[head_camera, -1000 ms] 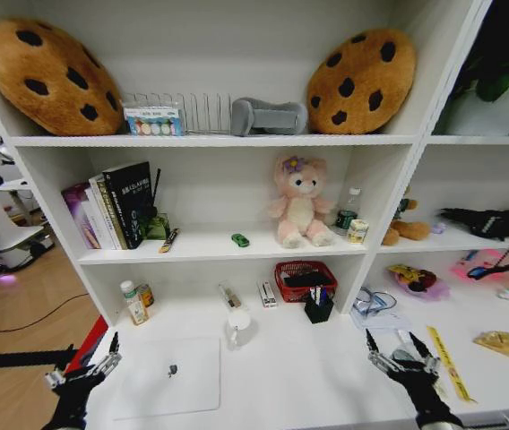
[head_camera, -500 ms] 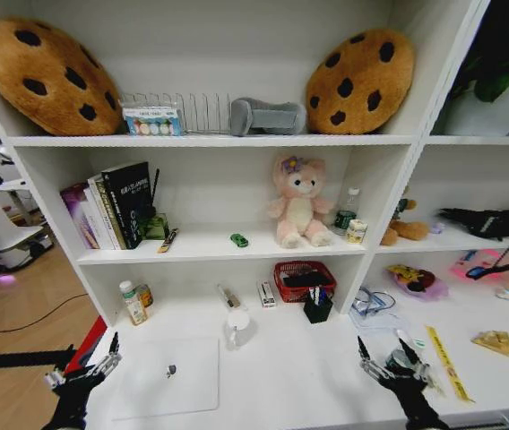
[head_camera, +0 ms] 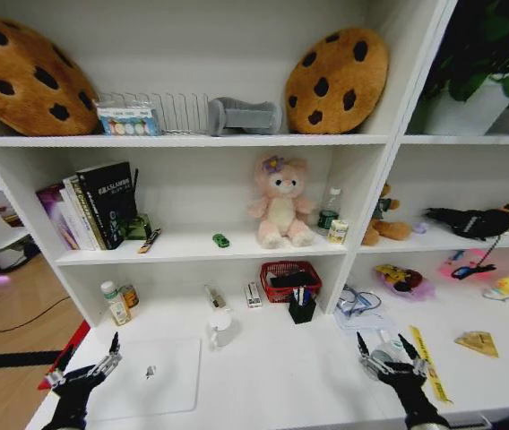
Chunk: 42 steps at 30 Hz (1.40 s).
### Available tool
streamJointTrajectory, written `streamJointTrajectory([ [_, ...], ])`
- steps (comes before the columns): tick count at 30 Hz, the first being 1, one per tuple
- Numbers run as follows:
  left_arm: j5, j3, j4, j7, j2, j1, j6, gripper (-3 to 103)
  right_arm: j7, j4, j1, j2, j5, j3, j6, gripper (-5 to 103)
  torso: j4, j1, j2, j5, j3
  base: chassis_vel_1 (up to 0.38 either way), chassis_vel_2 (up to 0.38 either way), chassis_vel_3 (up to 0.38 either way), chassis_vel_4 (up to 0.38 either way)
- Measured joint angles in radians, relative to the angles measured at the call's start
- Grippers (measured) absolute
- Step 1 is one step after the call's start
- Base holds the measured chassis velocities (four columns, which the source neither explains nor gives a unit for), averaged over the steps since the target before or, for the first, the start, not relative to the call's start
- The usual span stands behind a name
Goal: Organize the objects on the table.
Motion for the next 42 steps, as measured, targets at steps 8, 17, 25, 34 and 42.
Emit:
streamJointTrajectory([
  [8,0.0,0.0,0.0,0.0,0.0,0.0,0.0,100,-0.003,0.017,-0.011,0.0,0.009,0.008,0.0,100,-0.0006,0.0,0.0,-0.0006,0.0,-0.074,-0.076,0.058,0.083],
  [17,0.0,0.0,0.0,0.0,0.0,0.0,0.0,100,-0.003,0.015,-0.012,-0.003,0.012,0.017,0.003,100,-0.0005,0.0,0.0,-0.0006,0.0,-0.169,-0.154,0.169,0.17],
  [25,0.0,0.0,0.0,0.0,0.0,0.0,0.0,100,-0.002,0.015,-0.015,0.002,-0.005,0.002,0.008,100,-0.0003,0.0,0.0,-0.0001,0.0,-0.223,-0.225,0.22,0.223],
  [34,0.0,0.0,0.0,0.0,0.0,0.0,0.001,100,-0.003,0.012,-0.017,0.004,-0.011,-0.006,0.015,100,-0.0006,0.0,0.0,-0.0006,0.0,-0.125,-0.125,0.137,0.124],
  [42,0.0,0.0,0.0,0.0,0.0,0.0,0.001,100,-0.065,-0.014,-0.009,0.004,-0.153,-0.097,0.064,100,-0.0004,0.0,0.0,-0.0004,0.0,0.0,0.0,0.0,0.0],
])
